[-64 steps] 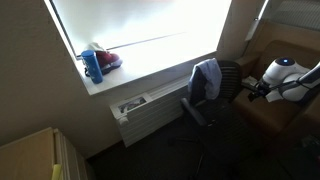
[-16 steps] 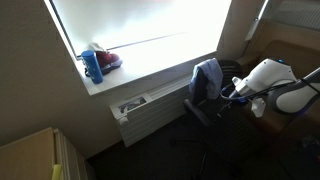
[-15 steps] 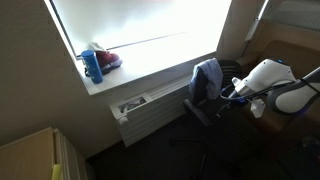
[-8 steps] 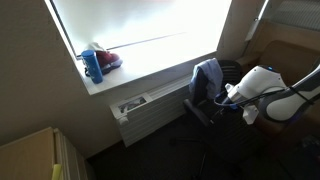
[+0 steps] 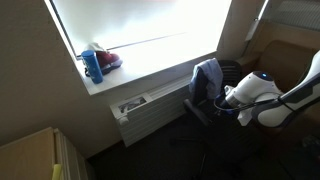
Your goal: Rotate the black chair
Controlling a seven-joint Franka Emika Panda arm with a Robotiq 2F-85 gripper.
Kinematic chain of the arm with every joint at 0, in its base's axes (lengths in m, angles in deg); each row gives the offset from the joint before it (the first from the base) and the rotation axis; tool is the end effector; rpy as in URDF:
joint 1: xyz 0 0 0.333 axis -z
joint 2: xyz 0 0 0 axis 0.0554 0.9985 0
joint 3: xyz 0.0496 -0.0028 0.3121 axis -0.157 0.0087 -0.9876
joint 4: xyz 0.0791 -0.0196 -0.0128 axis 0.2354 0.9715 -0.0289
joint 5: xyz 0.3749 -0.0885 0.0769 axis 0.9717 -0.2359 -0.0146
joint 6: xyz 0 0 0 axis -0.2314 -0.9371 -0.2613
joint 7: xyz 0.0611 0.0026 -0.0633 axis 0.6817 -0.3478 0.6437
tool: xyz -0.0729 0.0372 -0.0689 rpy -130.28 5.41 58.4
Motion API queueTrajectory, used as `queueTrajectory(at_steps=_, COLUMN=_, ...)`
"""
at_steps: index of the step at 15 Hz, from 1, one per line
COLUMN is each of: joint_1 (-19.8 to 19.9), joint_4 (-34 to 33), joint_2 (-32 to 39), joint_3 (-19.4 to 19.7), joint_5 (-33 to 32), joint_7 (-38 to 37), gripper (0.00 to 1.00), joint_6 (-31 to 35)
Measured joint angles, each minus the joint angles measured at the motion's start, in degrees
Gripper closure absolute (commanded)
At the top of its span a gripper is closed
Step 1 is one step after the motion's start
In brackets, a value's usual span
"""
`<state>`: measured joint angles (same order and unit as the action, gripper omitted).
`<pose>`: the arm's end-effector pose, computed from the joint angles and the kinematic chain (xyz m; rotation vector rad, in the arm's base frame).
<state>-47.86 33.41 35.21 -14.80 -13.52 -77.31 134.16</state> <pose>0.4027 0.4539 0.0953 -2.8174 -0.7460 -0.3309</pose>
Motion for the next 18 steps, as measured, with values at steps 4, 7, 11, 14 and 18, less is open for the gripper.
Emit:
queueTrajectory(at_steps=4, joint_1=1.09, joint_4=-4.15, joint_2=2.9, joint_3=-4.43, joint_5=1.49, joint_7=-0.79, gripper=0.0, joint_6=-3.02)
queueTrajectory(at_steps=7, joint_1=1.92, joint_4=-6.95, joint_2=3.02, joint_3=-6.79, joint_5=2.83, joint_7=-2.04, gripper=0.0, joint_6=-5.31)
queueTrajectory(at_steps=11, joint_1=0.52, joint_4=-7.5, joint_2=3.06, joint_3=-5.25, joint_5=1.79, joint_7=-2.41, gripper=0.0, joint_6=-5.09)
queueTrajectory(at_steps=14, joint_1=-5.79, joint_4=-7.31, joint_2=3.08, joint_3=1.16, joint_5=0.0, joint_7=-2.89, gripper=0.0, joint_6=-2.69)
queueTrajectory(at_steps=18, joint_1=-10.88, joint_4=-7.29, joint_2=3.59, joint_3=5.5, joint_5=0.0, joint_7=-3.72, gripper=0.0, joint_6=-2.26)
